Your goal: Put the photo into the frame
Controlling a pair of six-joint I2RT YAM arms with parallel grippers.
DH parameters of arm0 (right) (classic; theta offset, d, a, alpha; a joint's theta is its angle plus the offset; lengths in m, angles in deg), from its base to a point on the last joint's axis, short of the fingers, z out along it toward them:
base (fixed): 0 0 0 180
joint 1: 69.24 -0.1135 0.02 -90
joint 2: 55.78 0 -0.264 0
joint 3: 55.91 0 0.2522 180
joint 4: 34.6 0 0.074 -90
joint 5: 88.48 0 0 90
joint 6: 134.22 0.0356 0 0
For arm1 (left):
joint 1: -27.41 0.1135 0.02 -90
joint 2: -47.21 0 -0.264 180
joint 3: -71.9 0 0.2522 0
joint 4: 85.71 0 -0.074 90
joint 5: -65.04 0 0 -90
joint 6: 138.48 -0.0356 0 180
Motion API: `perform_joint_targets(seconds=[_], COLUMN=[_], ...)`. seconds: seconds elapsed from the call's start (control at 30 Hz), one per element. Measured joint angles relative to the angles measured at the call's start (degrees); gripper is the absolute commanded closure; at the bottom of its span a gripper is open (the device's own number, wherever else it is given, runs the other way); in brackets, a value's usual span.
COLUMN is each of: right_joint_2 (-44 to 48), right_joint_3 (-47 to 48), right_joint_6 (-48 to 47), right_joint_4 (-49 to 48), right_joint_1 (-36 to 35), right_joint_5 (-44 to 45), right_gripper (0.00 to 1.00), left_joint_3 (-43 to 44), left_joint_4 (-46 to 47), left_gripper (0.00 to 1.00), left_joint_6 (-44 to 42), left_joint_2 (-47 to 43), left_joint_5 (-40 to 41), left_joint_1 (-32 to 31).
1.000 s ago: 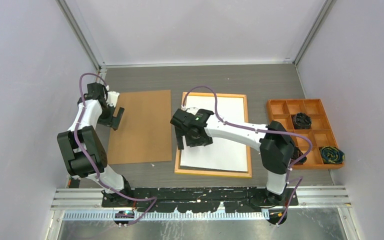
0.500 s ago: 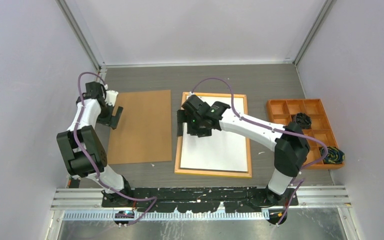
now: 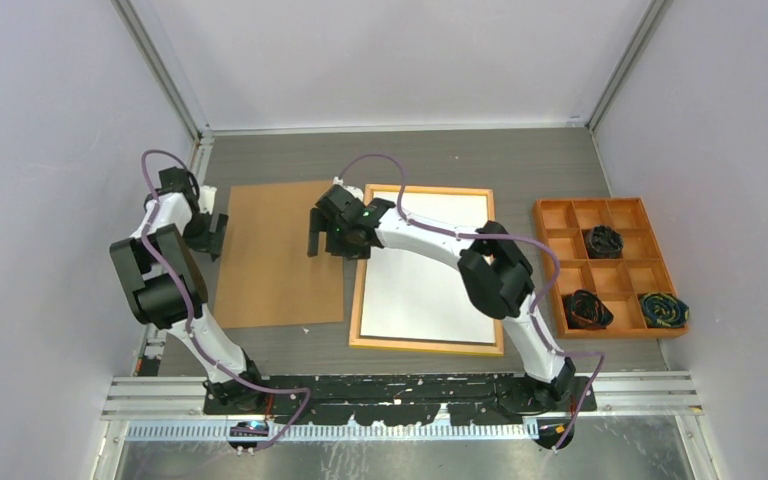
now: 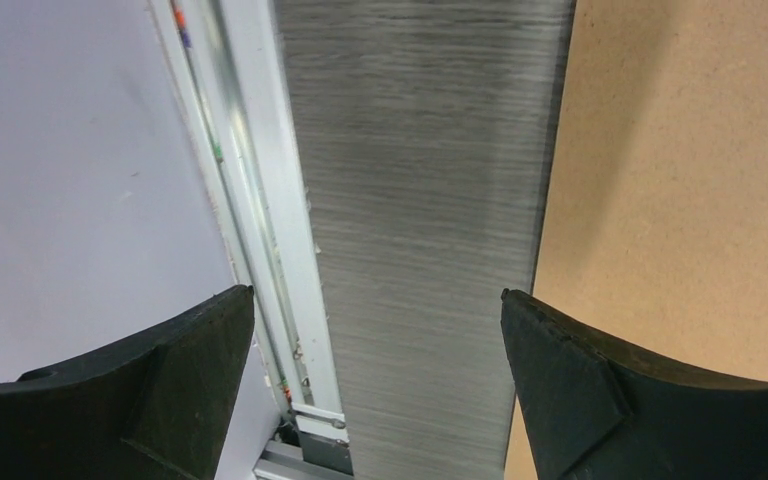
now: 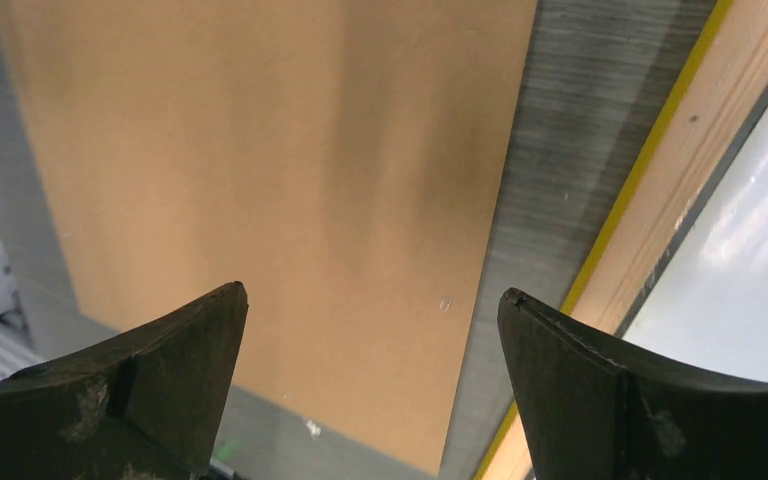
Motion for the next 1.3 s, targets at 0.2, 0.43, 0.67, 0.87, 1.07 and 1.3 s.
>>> perform_joint_targets(seconds=[0.2, 0.43, 0.67, 0.87, 1.07, 1.3], right_joint_2=[-5.64, -8.7, -11.58, -11.78, -9.53, -5.18], right_joint_3=[1.97, 5.92, 9.53, 9.53, 4.48, -5.9], right_joint_6=[1.2, 1.81, 1.97, 2.97, 7.21, 15.17], right_joint_4=[-0.63, -0.5, -0.09, -0.79, -6.99, -19.08], right_joint_1=[-0.04, -0.02, -0.02, -0.02, 1.44, 4.85], right_joint_5=[3.04, 7.3, 11.08, 11.54, 6.78, -0.7], right_gripper=[0.0, 0.0, 0.0, 0.0, 0.0, 0.0], left_joint_3=[0.39, 0.7, 0.92, 0.87, 0.76, 2.1], left_joint_4=[1.95, 3.61, 3.61, 3.65, 3.69, 2.19], left_gripper=[0.05, 0.05, 0.06, 0.06, 0.07, 0.12], left_joint_6=[1.51, 1.97, 2.54, 2.51, 1.05, -0.79], left_joint_2=[4.39, 5.77, 5.99, 5.99, 6.14, 7.21], left_joint_5=[0.2, -0.09, -1.14, -1.79, 0.0, -0.83], left_joint_1=[-0.09, -0.09, -0.11, -1.09, -3.54, -3.89])
